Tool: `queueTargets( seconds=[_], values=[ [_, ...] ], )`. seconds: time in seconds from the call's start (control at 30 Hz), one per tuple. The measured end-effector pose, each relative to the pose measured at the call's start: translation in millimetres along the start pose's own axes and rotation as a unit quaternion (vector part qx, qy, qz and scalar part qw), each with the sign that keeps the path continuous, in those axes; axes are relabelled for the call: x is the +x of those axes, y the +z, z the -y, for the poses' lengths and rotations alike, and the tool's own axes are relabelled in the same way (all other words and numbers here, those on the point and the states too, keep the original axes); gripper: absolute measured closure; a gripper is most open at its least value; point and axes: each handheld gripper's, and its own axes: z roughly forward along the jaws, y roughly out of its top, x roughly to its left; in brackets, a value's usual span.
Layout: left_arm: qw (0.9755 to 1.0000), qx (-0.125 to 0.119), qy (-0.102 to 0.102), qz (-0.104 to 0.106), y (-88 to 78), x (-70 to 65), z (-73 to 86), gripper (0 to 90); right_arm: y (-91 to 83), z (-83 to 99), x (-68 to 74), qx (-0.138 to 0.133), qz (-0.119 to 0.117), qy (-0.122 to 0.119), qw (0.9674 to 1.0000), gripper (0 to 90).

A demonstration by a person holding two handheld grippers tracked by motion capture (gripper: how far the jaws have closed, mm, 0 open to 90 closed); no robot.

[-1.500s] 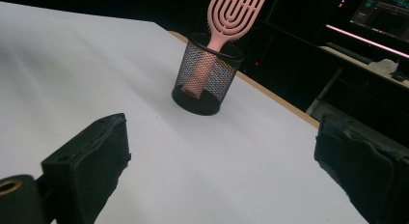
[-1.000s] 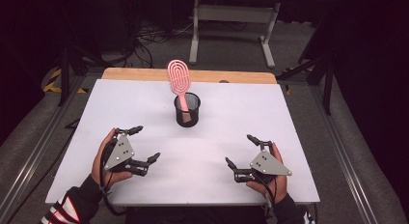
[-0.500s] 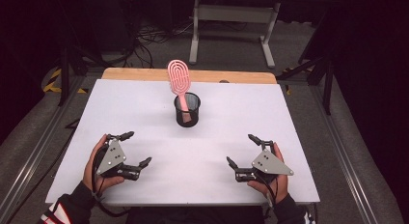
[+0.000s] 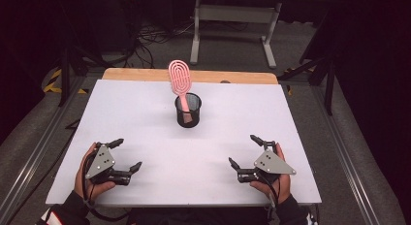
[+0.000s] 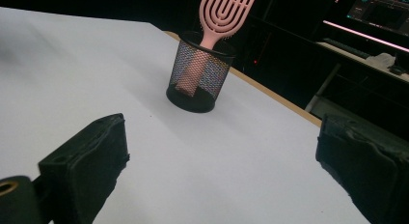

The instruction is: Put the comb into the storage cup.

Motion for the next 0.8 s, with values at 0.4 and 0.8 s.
queueTargets(
  seconds=[0.4,0.8],
  values=[
    [0.9999,-0.011,0.001,0.0,-2.3,0.9,-0.2,5.2,1.0,0.6,2.2,0.001,0.001,0.001,1.0,4.4],
    [0.9999,-0.016,-0.003,0.005,-1.9,1.2,-1.4,5.2,3.9,1.0,3.9,0.004,-0.003,0.001,1.0,4.4]
  ],
)
